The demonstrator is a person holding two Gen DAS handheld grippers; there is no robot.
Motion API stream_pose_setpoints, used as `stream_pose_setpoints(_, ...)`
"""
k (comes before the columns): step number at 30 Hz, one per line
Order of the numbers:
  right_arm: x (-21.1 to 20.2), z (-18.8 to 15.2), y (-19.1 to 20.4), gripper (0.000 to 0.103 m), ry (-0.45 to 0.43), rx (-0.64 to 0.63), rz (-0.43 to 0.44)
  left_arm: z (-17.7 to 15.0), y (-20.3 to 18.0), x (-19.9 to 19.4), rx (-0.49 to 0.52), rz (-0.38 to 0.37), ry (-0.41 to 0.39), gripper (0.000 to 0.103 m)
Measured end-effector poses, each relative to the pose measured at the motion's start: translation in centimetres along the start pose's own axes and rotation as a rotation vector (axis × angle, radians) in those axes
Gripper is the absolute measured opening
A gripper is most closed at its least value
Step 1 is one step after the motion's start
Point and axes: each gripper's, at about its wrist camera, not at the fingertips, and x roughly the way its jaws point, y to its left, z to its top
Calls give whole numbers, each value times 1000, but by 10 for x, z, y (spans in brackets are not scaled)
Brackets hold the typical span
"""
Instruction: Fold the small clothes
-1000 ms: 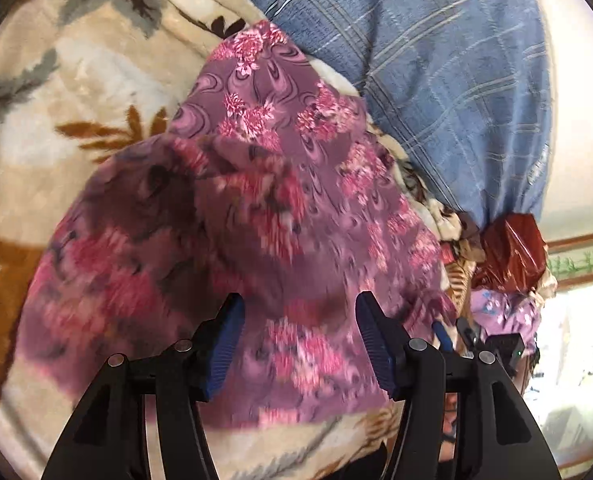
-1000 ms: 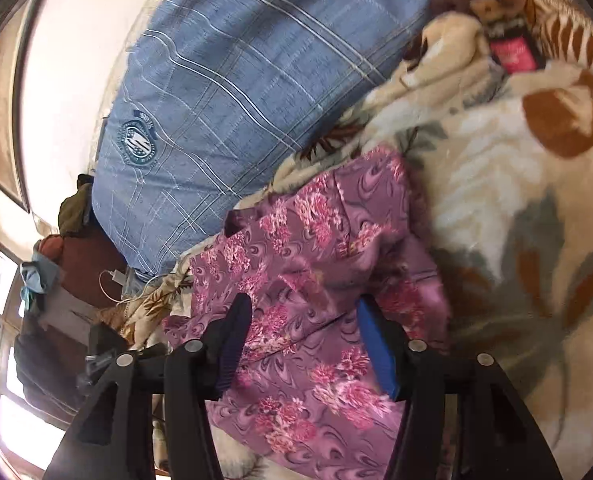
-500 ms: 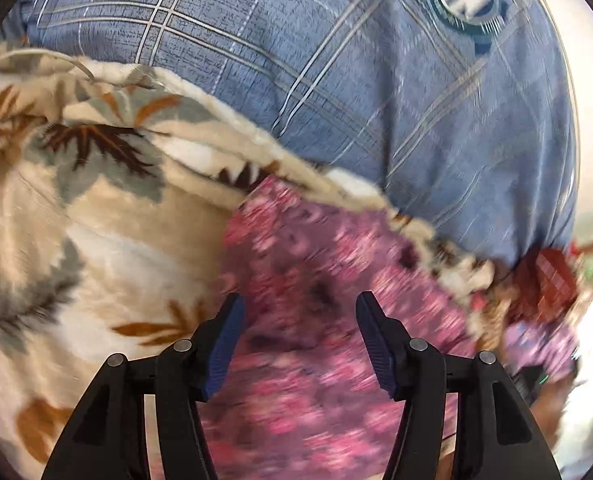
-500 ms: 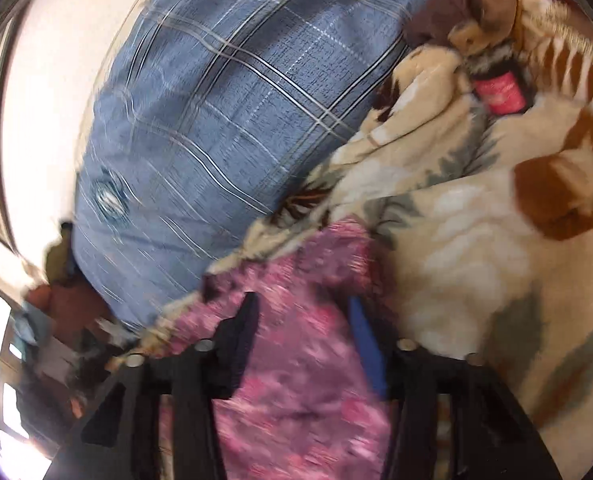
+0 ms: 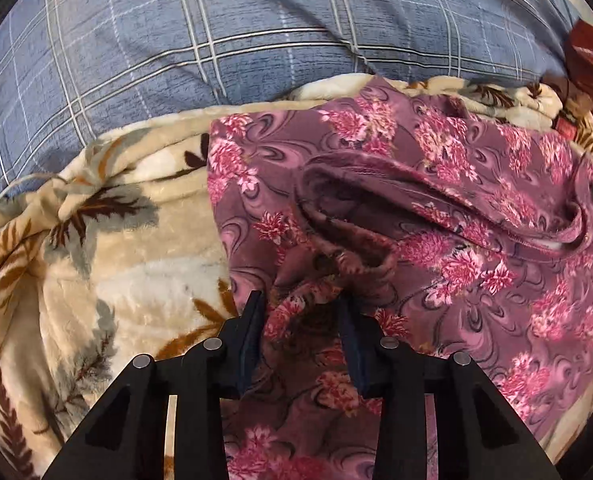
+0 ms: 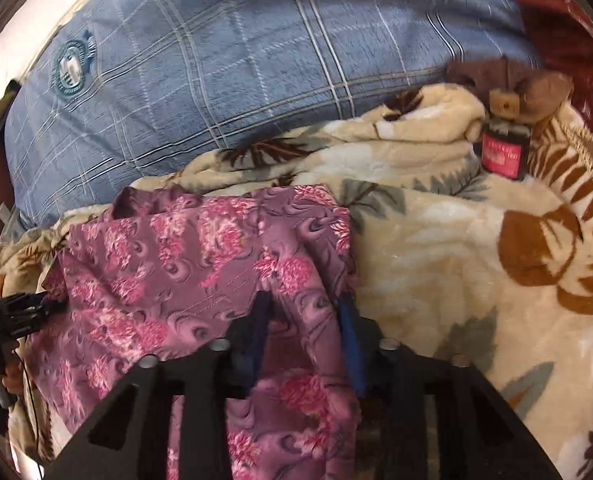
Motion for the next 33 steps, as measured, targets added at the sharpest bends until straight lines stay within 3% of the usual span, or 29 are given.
stream_pose_setpoints(3,5,3,6,37,27,-24,33,2,-1,0,7,-3,-7,39)
stream_pose_setpoints(5,16,6,9,37,52,-54,-4,7,2,1,-3,-1,-5,50)
stream_pose_setpoints(8,19,9,9,25,44,-43,-11,15,1,-2,7,45,-18,54)
stream_pose_setpoints(9,17,9,9,12,38,-48,-12,16,-2,-6,19,53,-32,55)
stream_pose_setpoints(10,13,9,11,6,29,-66,-16,17,-5,-6,25,74,-43,51)
stream_pose_setpoints(11,7,10,13,6,10,-81,-12,20,-5,-4,10,85,-43,28)
stream_pose_setpoints(12,-1,12,14,6,-12,-88,-3,25,-2,0,-32,67,-25,13)
stream_pose_setpoints(13,-10,16,15,5,-45,-87,12,28,2,3,-65,61,-8,9)
stream_pose_setpoints(17,-42,41,7,5,-187,0,111,44,35,-8,-207,71,-70,8)
stream_pose_setpoints(19,-38,50,-2,5,-214,50,132,51,49,-10,-259,53,-77,8)
stream_pose_setpoints(22,1,54,-22,5,-140,147,109,58,65,4,-294,88,-18,9)
stream_pose_setpoints(24,31,47,-37,6,-30,216,106,58,75,8,-343,23,11,9)
stream_pose_setpoints(27,36,34,-49,13,-10,287,148,54,91,-1,-412,-100,-26,14)
stream_pose_setpoints(29,26,31,-51,20,-41,290,185,51,100,-4,-433,-185,-39,38)
stream_pose_setpoints(31,18,33,-50,37,-80,278,182,49,105,-6,-441,-198,-45,53)
stream_pose_setpoints(33,21,37,-48,42,-85,263,171,50,105,0,-444,-185,-29,54)
